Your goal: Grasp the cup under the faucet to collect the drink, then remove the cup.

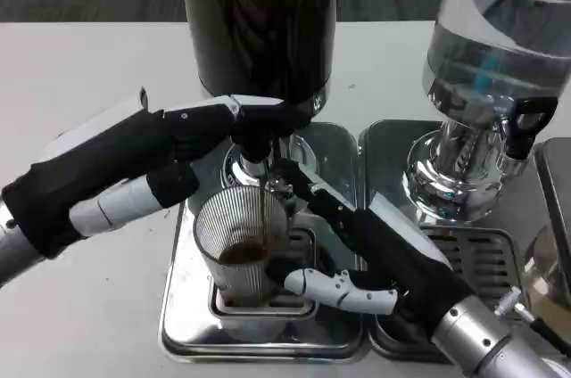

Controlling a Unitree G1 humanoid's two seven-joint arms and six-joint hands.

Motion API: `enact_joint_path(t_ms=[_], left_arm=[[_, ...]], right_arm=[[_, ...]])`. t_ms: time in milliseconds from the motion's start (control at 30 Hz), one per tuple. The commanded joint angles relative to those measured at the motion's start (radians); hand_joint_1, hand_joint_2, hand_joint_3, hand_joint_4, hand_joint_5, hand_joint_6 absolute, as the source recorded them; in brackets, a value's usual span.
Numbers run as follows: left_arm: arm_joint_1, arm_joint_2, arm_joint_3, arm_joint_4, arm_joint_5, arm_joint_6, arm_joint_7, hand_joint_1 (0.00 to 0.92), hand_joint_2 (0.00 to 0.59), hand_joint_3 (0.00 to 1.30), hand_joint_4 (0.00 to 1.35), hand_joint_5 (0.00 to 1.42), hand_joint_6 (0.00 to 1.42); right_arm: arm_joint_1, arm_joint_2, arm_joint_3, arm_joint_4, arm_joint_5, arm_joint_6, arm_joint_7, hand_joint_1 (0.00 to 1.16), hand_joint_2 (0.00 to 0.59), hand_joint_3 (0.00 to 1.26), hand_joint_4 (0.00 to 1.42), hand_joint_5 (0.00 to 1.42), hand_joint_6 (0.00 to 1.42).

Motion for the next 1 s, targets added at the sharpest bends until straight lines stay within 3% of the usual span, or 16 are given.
enact_joint_path(t_ms=[33,667,1000], left_arm=[[0.009,0.017,-0.007,-0.010,0.005,-0.001,-0.016,0.000,0.073,0.26,0.16,0.18,0.09],[0.014,0.023,0.000,-0.014,0.007,0.004,-0.006,0.000,0.073,0.26,0.16,0.18,0.09],[0.019,0.025,0.007,-0.010,0.009,0.008,0.003,0.000,0.073,0.26,0.16,0.18,0.09]], right_arm=[[-0.021,0.015,-0.001,0.030,0.012,-0.033,-0.005,0.52,0.201,0.00,0.00,0.00,0.00],[-0.121,0.057,0.011,0.148,0.015,-0.063,0.004,0.51,0.208,0.00,0.00,0.00,0.00],[-0.114,0.070,0.016,0.145,0.017,-0.062,-0.001,0.51,0.209,0.00,0.00,0.00,0.00]])
